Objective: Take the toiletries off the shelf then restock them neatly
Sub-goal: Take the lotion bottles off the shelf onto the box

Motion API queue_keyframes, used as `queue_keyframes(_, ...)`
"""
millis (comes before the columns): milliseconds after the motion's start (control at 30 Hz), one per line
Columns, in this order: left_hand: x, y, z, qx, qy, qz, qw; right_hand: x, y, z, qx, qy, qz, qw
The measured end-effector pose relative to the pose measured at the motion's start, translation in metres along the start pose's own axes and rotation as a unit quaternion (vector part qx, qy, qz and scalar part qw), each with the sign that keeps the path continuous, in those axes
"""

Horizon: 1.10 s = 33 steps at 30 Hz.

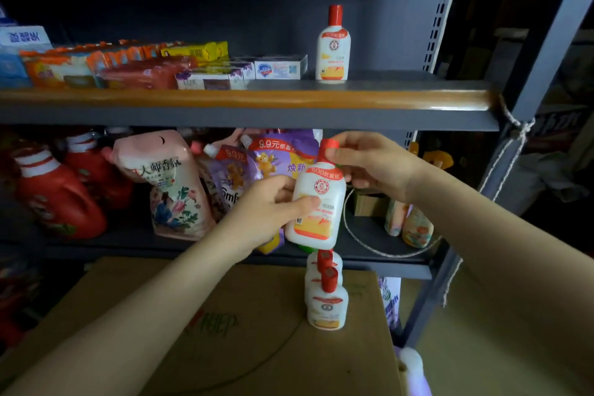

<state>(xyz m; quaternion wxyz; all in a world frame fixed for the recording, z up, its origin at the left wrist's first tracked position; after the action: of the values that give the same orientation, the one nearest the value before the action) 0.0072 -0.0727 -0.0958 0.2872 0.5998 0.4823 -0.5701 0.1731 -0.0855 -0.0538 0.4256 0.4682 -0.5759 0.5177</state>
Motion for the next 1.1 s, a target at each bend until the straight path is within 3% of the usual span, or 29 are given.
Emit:
queue_keyframes(167, 0.058, 0.008, 0.025, 0.058, -0.002, -0.038, 0.998, -0.024, 0.025, 0.03, 0.071, -0.128, 0.129, 0.981)
queue_keyframes(400, 0.091, 0.022, 0.056, 0.088, -0.007, 0.016, 0.996, -0.05, 0.032, 0.051, 0.097, -0.132, 0.15, 0.975)
queue_keyframes(600, 0.121, 0.018, 0.056, 0.127, 0.031, -0.174, 0.976, -0.077, 0.042, 0.07, 0.123, -0.215, 0.305, 0.92)
queue_keyframes(700, 0.139, 0.022, 0.06, 0.14, 0.016, -0.238, 0.961, -0.094, 0.043, 0.079, 0.097, -0.234, 0.342, 0.905)
queue_keyframes(933, 0.153, 0.032, 0.06, 0.109, 0.007, -0.245, 0.963, -0.125, 0.041, 0.093, 0.029, -0.242, 0.387, 0.889)
queue_keyframes(1100, 0.145, 0.028, 0.053, 0.129, 0.037, -0.256, 0.957, -0.114, 0.044, 0.094, 0.046, -0.277, 0.408, 0.869)
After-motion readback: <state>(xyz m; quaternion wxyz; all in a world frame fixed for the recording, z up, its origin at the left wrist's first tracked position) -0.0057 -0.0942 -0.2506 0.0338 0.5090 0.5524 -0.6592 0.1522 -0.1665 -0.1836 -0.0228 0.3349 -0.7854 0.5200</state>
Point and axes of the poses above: each hand's wrist, its own z-axis away from the middle knuckle, its own y-axis out of the palm, x = y × z, the point moved 4 cm from there along -z, towards the middle knuckle, and after that the axes turned 6 degrees about -x, right-handed, at the moved point
